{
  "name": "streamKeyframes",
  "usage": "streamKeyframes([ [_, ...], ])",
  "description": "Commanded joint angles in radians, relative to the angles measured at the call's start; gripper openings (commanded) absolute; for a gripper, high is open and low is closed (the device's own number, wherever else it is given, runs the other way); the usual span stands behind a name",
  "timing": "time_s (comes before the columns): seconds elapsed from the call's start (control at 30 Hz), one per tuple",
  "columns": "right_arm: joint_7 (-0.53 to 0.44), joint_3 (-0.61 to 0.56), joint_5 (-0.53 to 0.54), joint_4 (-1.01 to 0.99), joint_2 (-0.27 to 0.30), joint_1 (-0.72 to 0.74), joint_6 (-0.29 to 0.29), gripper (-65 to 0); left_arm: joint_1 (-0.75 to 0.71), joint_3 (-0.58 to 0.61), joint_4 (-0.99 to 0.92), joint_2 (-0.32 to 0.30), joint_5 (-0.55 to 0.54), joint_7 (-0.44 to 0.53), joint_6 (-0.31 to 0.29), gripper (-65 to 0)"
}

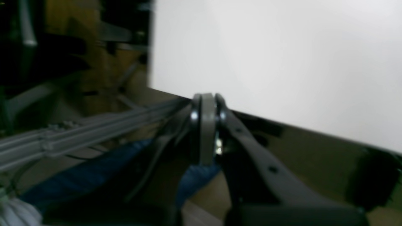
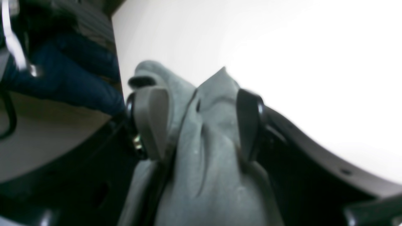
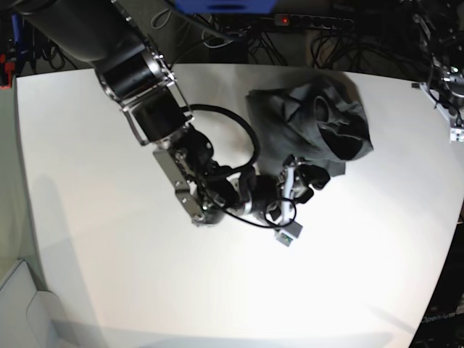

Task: Layout the t-shirt on the table in an organized manner, then fold the t-shirt properly
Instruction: 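Hold the bundle with both grippers and press the folded layers together, then reposition the left gripper along the bundle's side and grasp the fabric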

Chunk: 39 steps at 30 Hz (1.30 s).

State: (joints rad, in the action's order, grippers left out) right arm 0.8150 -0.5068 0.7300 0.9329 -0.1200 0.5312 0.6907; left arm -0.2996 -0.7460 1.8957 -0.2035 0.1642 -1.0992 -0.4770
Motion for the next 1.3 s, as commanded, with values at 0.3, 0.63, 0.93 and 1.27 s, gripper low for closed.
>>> streamKeyframes([
  [0.3, -0.042, 0.000, 0.018, 0.056, -0.013, -0.049, 0.007, -29.2, 0.093, 0.000, 0.014, 0.049, 0.001, 0.021, 0.004, -64.8],
  [0.63, 0.013, -0.003, 0.018, 0.214, 0.016, -0.165, 0.007, -29.2, 0.187, 0.170, -0.086, 0.092, -0.001, 0.020, 0.002, -64.6],
  [0.93, 0.011, -0.102, 0.018, 0.378, 0.093, -0.182, 0.007, -29.2, 0.176, 0.150, 0.046, 0.148, -0.073, 0.011, -0.093, -45.7],
  [1.27, 0.010, -0.097, 0.020, 0.423, 0.145, -0.181, 0.007, -29.2, 0.127, 0.087, 0.052, 0.169, -0.136, -0.042, -0.221, -40.8],
])
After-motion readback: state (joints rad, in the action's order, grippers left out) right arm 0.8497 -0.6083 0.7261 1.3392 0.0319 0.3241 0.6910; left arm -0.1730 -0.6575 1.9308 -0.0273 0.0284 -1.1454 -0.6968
